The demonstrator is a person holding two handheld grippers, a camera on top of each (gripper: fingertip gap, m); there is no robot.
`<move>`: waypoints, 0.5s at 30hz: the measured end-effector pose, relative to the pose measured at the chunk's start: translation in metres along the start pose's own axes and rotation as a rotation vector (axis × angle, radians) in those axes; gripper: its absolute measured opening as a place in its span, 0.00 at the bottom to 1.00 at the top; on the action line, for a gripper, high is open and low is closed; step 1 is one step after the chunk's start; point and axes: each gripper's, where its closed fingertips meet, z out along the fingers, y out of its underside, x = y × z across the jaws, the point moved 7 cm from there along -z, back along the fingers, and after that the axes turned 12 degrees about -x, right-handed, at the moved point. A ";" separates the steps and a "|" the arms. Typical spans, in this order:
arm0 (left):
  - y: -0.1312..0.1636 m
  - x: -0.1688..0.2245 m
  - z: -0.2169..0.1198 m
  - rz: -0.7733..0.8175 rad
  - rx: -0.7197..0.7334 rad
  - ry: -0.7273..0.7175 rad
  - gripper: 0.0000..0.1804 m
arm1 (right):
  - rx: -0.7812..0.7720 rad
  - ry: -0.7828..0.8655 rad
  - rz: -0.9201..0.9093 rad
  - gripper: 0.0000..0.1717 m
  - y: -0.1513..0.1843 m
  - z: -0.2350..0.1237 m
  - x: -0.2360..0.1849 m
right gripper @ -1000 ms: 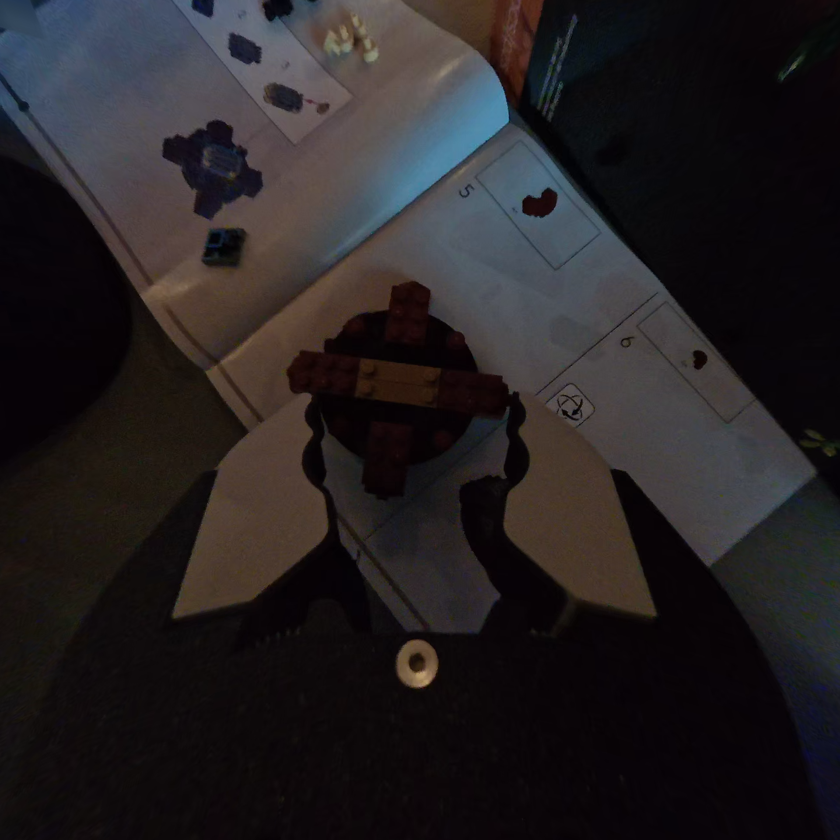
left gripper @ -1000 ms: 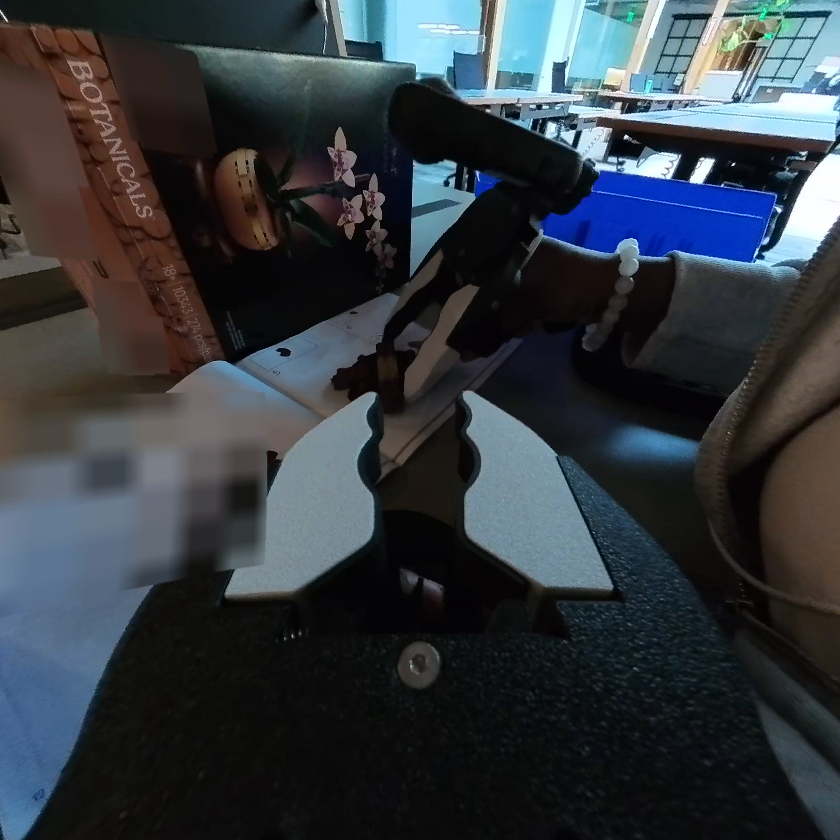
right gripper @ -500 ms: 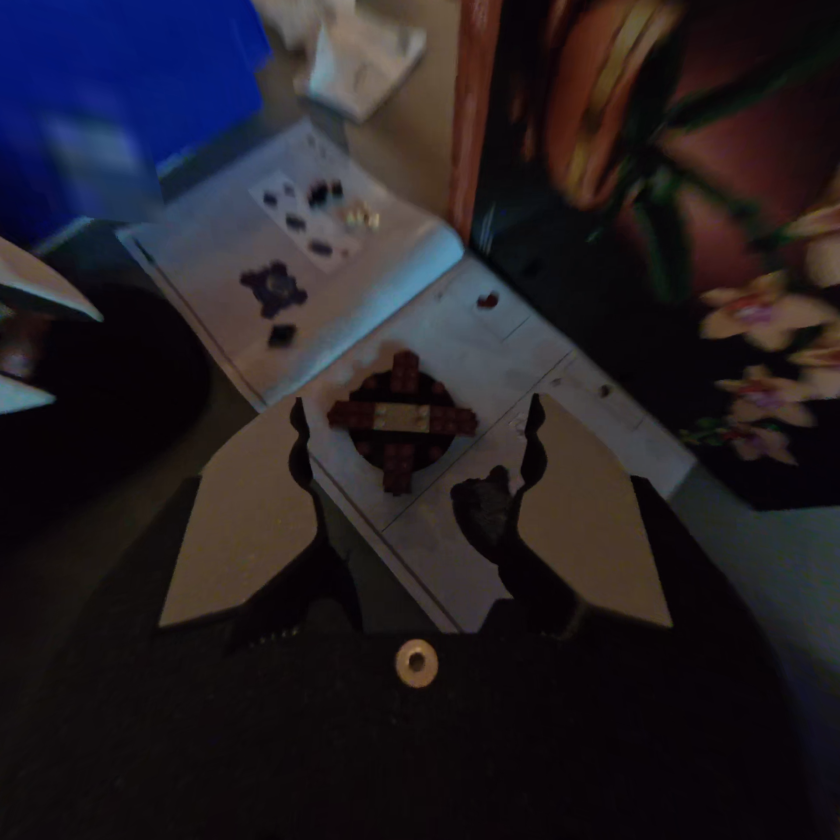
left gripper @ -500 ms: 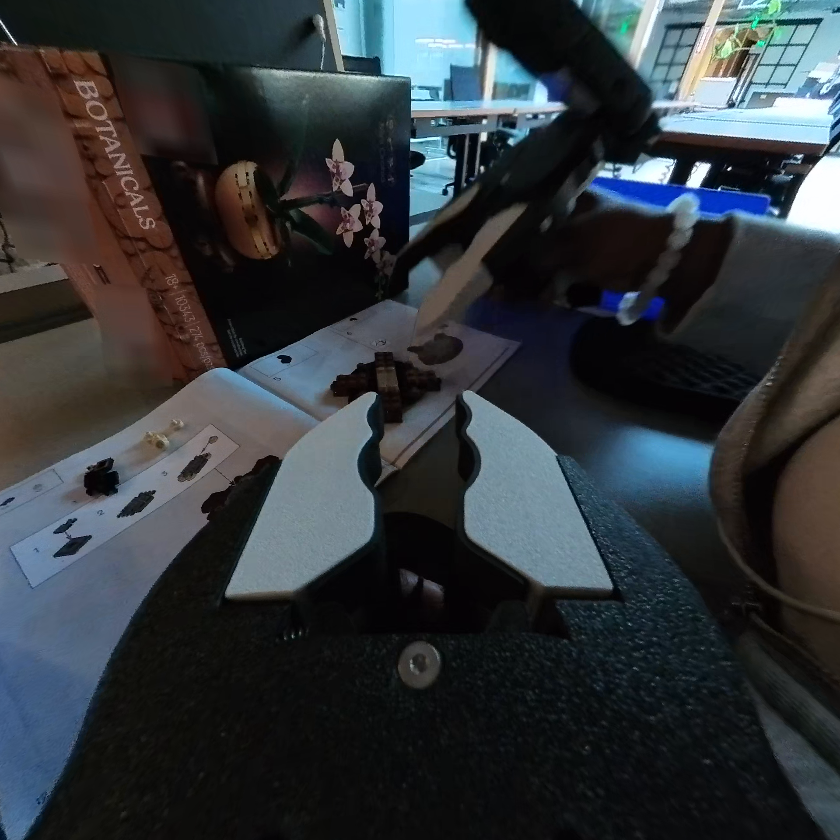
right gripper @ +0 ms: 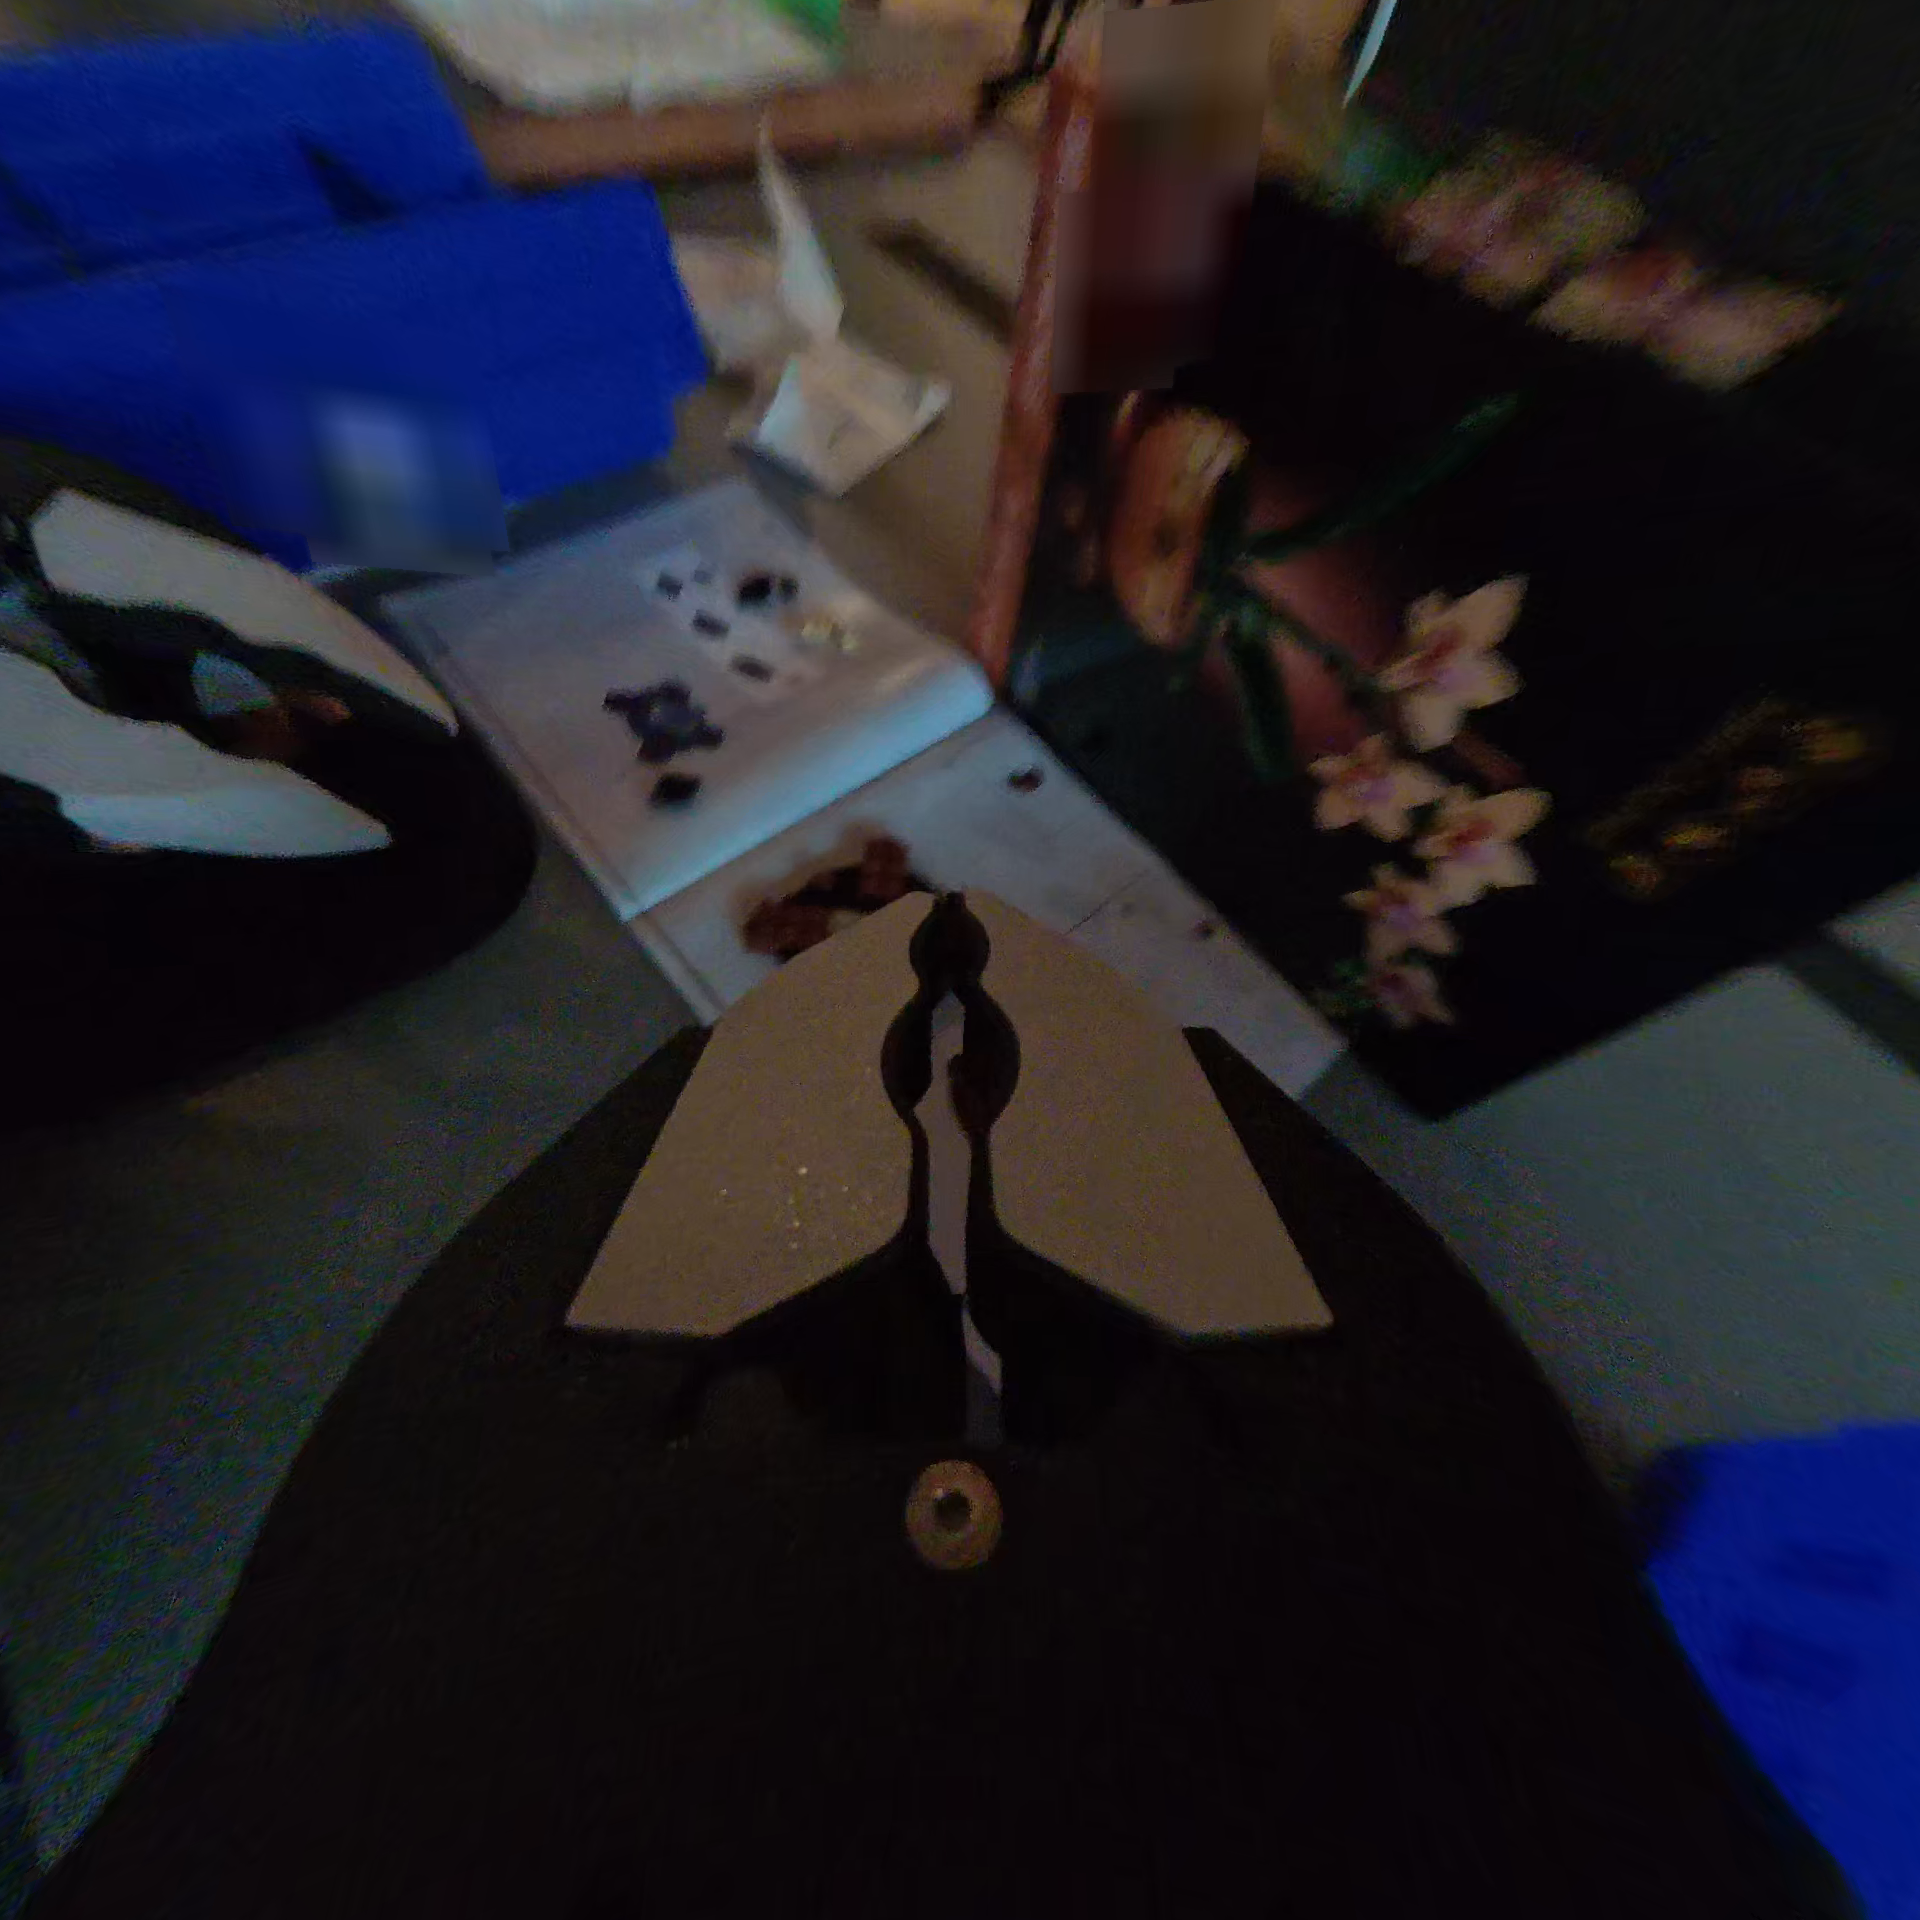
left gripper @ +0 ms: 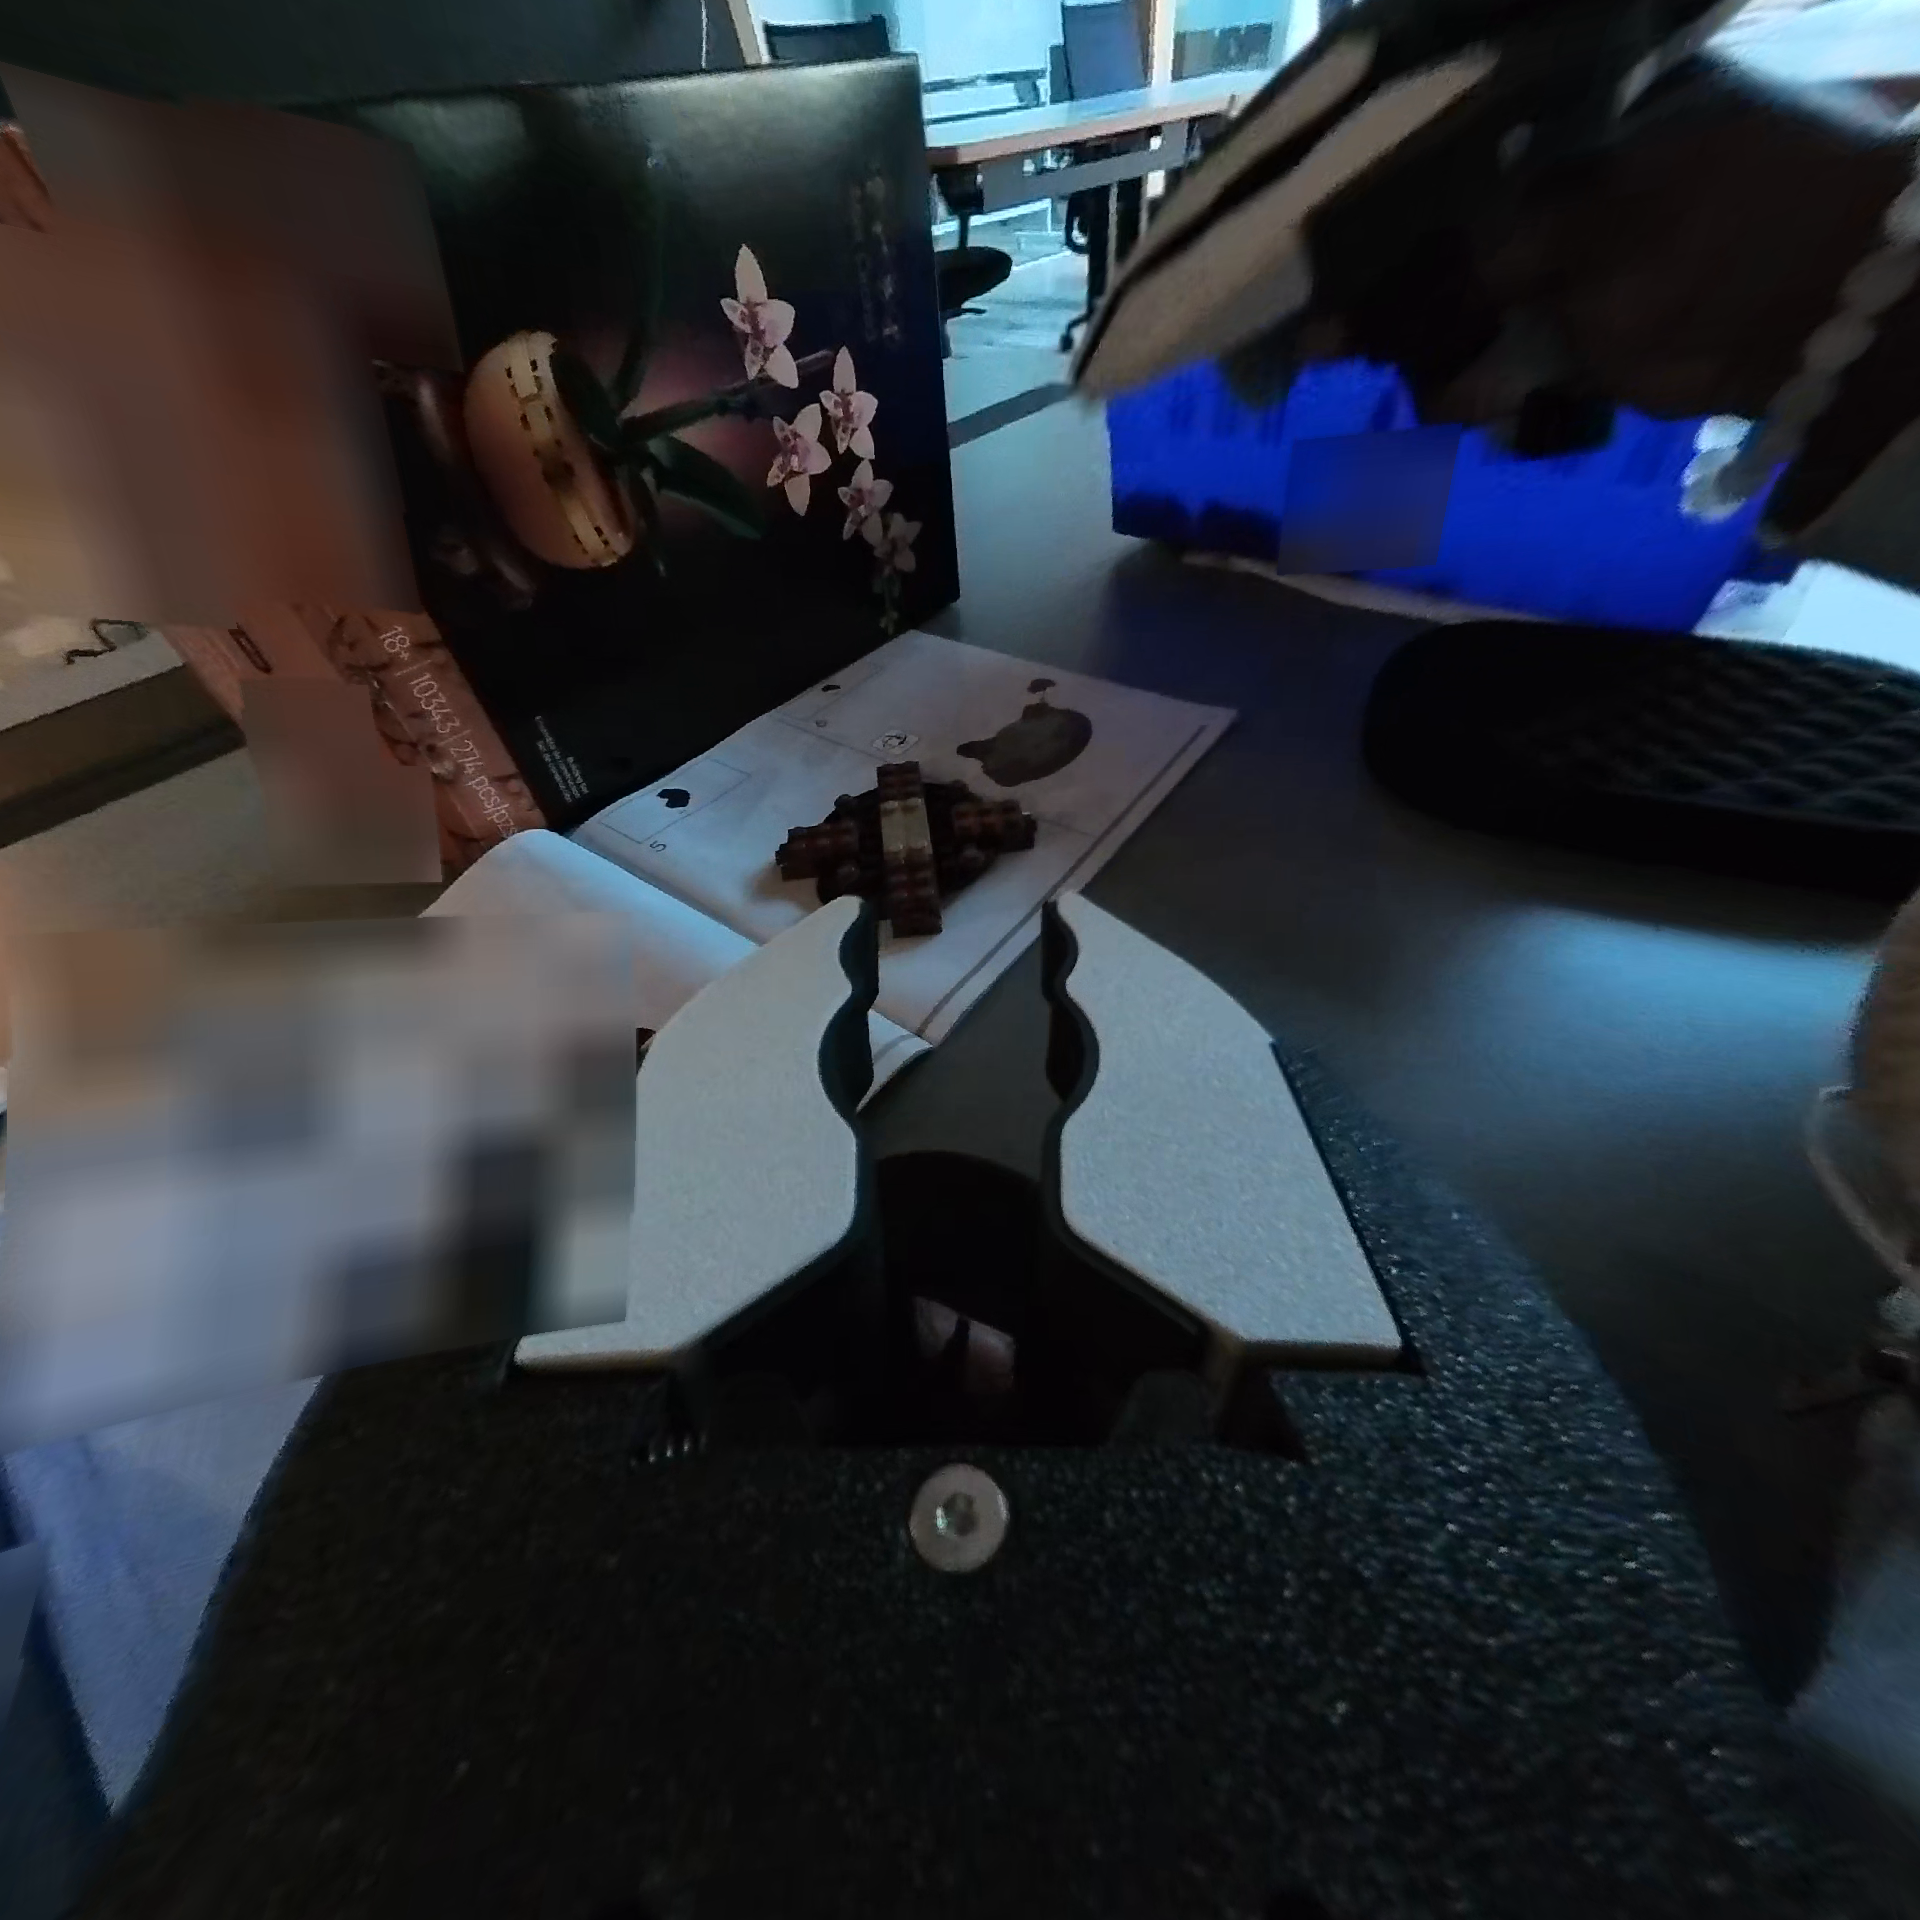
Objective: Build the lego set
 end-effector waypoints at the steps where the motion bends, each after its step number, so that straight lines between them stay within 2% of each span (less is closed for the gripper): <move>1: 0.000 0.000 0.000 0.005 -0.003 -0.005 0.17 | 0.025 0.029 -0.005 0.00 0.000 -0.009 0.001; 6: 0.001 0.002 0.002 0.029 -0.022 -0.022 0.17 | 0.021 0.186 0.012 0.02 0.014 -0.067 0.021; 7: 0.001 0.003 0.002 0.034 -0.019 -0.029 0.16 | 0.024 0.241 0.013 0.06 0.017 -0.086 0.027; 9: 0.001 0.004 0.002 0.048 -0.018 -0.036 0.16 | 0.026 0.387 0.031 0.28 0.026 -0.126 0.042; 10: 0.001 0.005 0.002 0.055 -0.020 -0.033 0.16 | 0.011 0.457 0.042 0.34 0.034 -0.147 0.049; 11: 0.001 0.005 0.002 0.061 -0.022 -0.028 0.16 | -0.014 0.509 0.047 0.30 0.044 -0.167 0.054; 12: 0.001 0.006 0.002 0.064 -0.023 -0.022 0.16 | -0.034 0.531 0.038 0.12 0.055 -0.186 0.056; 13: 0.001 0.006 0.002 0.063 -0.022 -0.017 0.16 | -0.026 0.547 0.027 0.00 0.065 -0.203 0.057; 15: 0.000 0.005 0.001 0.052 -0.013 -0.011 0.16 | 0.057 0.600 0.053 0.00 0.082 -0.232 0.061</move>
